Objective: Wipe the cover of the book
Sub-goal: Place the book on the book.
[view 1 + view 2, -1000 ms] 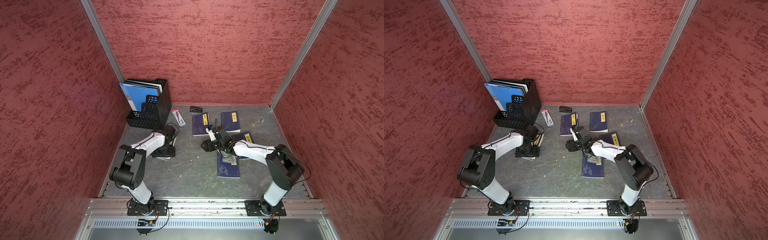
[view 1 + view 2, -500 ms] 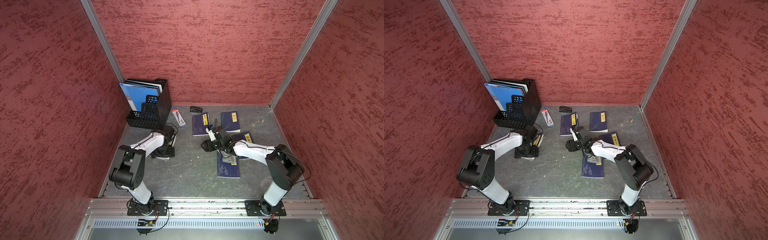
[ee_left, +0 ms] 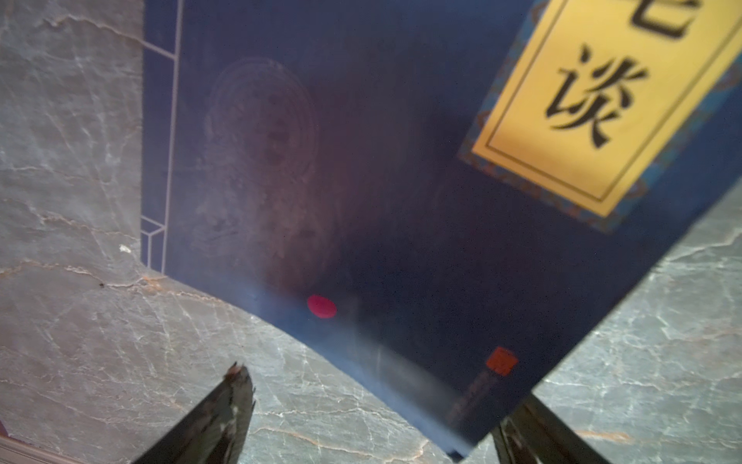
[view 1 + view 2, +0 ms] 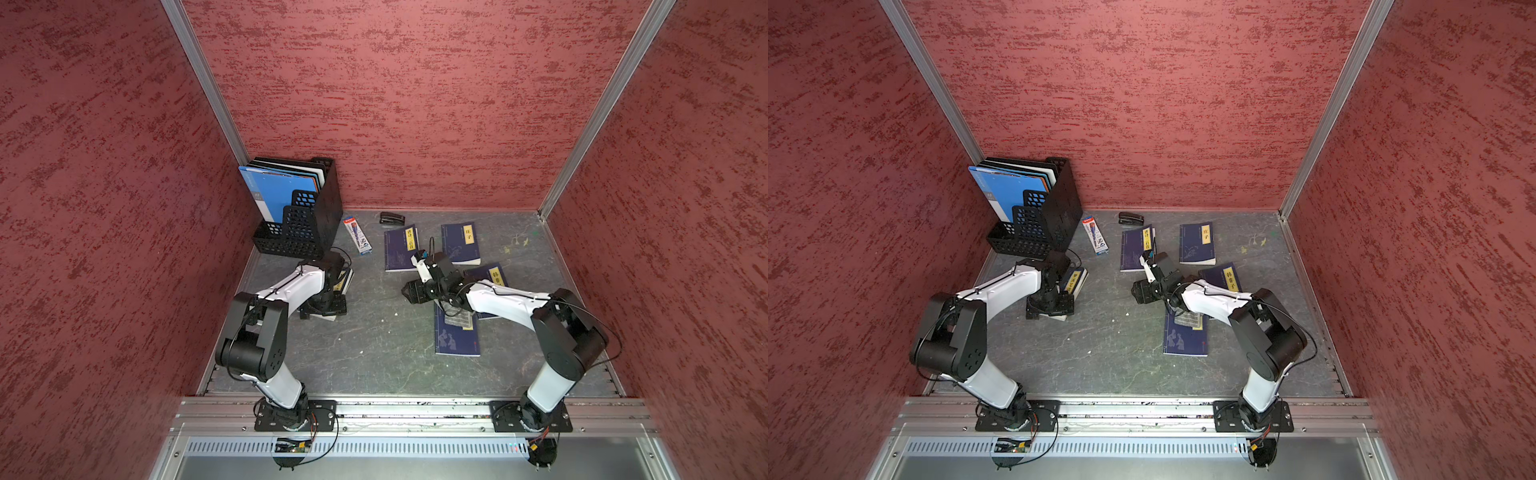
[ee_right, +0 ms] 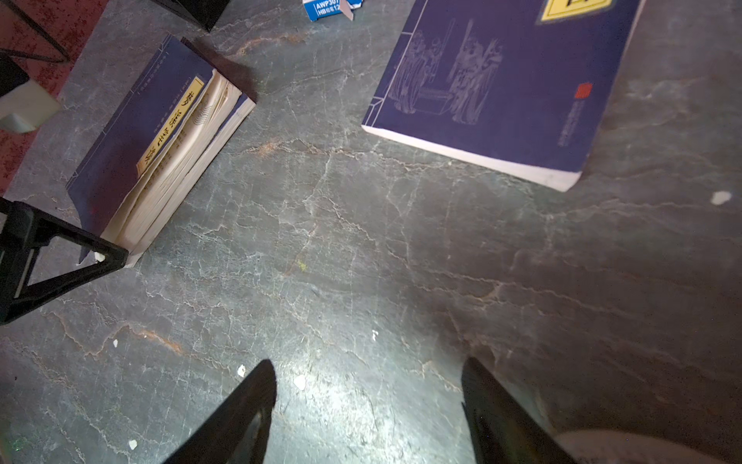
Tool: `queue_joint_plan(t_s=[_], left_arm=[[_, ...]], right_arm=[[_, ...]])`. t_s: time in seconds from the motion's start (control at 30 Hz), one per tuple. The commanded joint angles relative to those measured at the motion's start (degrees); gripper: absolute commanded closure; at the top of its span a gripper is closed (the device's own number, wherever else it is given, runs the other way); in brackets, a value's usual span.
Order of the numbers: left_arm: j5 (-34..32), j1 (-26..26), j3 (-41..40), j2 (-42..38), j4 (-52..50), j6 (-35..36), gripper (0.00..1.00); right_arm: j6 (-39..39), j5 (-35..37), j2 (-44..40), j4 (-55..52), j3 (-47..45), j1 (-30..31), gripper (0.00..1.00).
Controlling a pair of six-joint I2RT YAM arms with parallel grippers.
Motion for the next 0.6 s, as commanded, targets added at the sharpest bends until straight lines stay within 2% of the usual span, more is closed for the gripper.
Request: queue_joint_plan(t_s=[0.0,0.1,0.23,0.4,0.57], left_arm=[[0.2,0.4,-0.3,-1.9,-0.8,-0.5,0.09],[0.1,-1.0,0.5,-2.6,-0.7,0.8,0.09],[0.6,-5.7,4.2,-2.5,0.2,1.3,0.08],[7.7,-11.9,9.0,-1.9,7.0,1.5,0.08],[13.6,-14.8,11.3,-0.3,13.4,1.3,0.07]], right_arm=[[-0.8,1.5,-0.2,-0.6,0.3,-0.3,0.27],[-1.1,3.4,-1.2,-2.7,0.7,-0.3,0.27],[-0.1,8.5,-4.4,-7.6,1.1,-0.6,0.27],[4.0,19.3,-9.6,-18.5,1.3,-0.6,0.27],[10.2,27.5,-15.0,-28.8,0.1,-0.6,0.26]])
